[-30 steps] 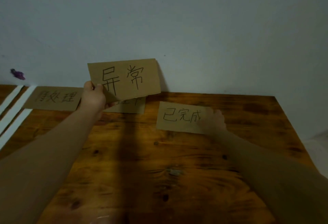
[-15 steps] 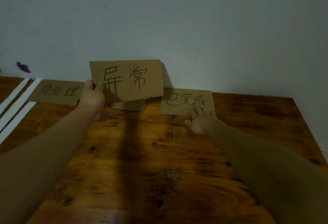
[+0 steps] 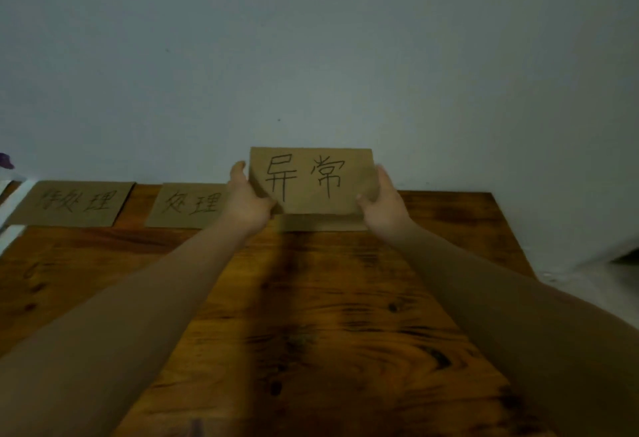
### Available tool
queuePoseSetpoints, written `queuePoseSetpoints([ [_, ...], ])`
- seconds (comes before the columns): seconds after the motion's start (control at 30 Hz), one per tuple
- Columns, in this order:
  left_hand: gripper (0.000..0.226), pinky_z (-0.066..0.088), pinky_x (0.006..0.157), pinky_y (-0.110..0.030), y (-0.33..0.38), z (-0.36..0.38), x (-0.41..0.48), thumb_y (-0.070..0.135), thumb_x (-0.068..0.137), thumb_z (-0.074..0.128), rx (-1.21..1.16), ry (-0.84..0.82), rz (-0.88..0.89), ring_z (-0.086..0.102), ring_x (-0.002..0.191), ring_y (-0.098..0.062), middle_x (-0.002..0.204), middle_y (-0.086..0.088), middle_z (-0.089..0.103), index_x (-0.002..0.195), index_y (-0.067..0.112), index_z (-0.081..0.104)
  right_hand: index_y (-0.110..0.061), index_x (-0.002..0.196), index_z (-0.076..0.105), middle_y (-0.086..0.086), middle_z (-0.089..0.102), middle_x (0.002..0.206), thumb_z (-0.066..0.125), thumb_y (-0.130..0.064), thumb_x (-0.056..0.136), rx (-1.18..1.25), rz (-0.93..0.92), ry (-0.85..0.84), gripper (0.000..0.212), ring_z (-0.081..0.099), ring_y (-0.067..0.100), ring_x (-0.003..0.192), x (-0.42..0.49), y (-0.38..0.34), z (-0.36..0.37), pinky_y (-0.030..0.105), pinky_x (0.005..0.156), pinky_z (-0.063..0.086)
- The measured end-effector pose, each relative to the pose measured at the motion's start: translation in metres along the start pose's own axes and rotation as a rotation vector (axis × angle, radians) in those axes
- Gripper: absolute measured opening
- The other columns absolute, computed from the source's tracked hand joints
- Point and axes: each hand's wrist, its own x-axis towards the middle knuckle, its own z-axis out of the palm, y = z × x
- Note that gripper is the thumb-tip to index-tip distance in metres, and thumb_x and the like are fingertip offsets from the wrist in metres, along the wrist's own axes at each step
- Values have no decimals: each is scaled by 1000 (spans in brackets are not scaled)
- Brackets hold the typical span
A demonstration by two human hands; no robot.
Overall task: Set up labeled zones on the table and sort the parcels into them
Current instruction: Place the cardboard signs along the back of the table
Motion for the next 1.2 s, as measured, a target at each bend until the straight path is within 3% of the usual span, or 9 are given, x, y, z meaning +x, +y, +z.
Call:
queuePoseSetpoints([
  [0.03,80,49,94,-43,4,15,-5,0,84,64,107,-5,69,47,121,-32,139,-11,37,146,26,20,-24,146,31,-1,48,135,51,-9,98,-50,5,51,54,47,17,123,-1,8,-12,36,100,46],
  [0.13,71,40,100,-30,10,67,-19,15,86,67,362,-131,201,38,128,-28,145,-7,24,146,19,29,-20,148,31,7,32,145,51,-18,99,-234,78,116,53,46,22,120,-3,40,-53,30,97,46],
  [0.23,68,26,112,-31,9,121,-24,19,89,63,535,-242,268,30,137,-24,152,-3,18,147,15,28,-16,150,29,13,22,150,59,-35,94,-416,113,23,66,39,29,129,-6,78,-96,35,101,43],
  [0.43,66,13,116,-32,-13,235,-20,26,94,55,735,-371,250,14,145,-28,159,-7,-1,150,17,21,-17,153,22,10,18,155,53,-51,94,-602,170,-97,75,27,32,140,6,163,-173,47,114,32],
  [0.57,66,12,119,-36,-38,288,-16,34,94,54,901,-420,268,12,145,-28,159,-10,4,150,20,22,-19,151,25,13,19,155,45,-56,95,-775,169,-181,70,23,36,139,14,211,-206,48,116,25],
  [0.67,62,5,119,-43,-44,316,-8,43,97,42,1077,-413,313,-2,147,-26,160,-9,-1,151,26,16,-20,148,27,14,18,154,41,-52,97,-910,133,-194,61,19,35,140,23,239,-220,49,114,22],
  [0.8,64,-5,116,-50,-34,325,9,55,97,29,1193,-461,287,-15,146,-23,159,-4,-12,151,34,3,-18,149,24,8,13,157,33,-46,101,-960,108,-170,56,11,31,144,40,239,-222,50,115,18],
  [1.0,69,-5,115,-58,-5,341,38,63,93,27,1193,-479,184,-19,144,-27,158,-2,-18,150,38,-2,-18,155,11,11,-7,162,25,-50,101,-951,272,-226,65,-4,35,148,88,221,-227,54,117,7],
  [1.2,74,-1,114,-59,18,247,29,67,90,28,1112,-352,118,-15,145,-28,158,-1,-17,150,38,-4,-18,156,5,13,-4,162,29,-63,96,-940,89,-257,78,-3,33,149,74,141,-193,51,120,3],
])
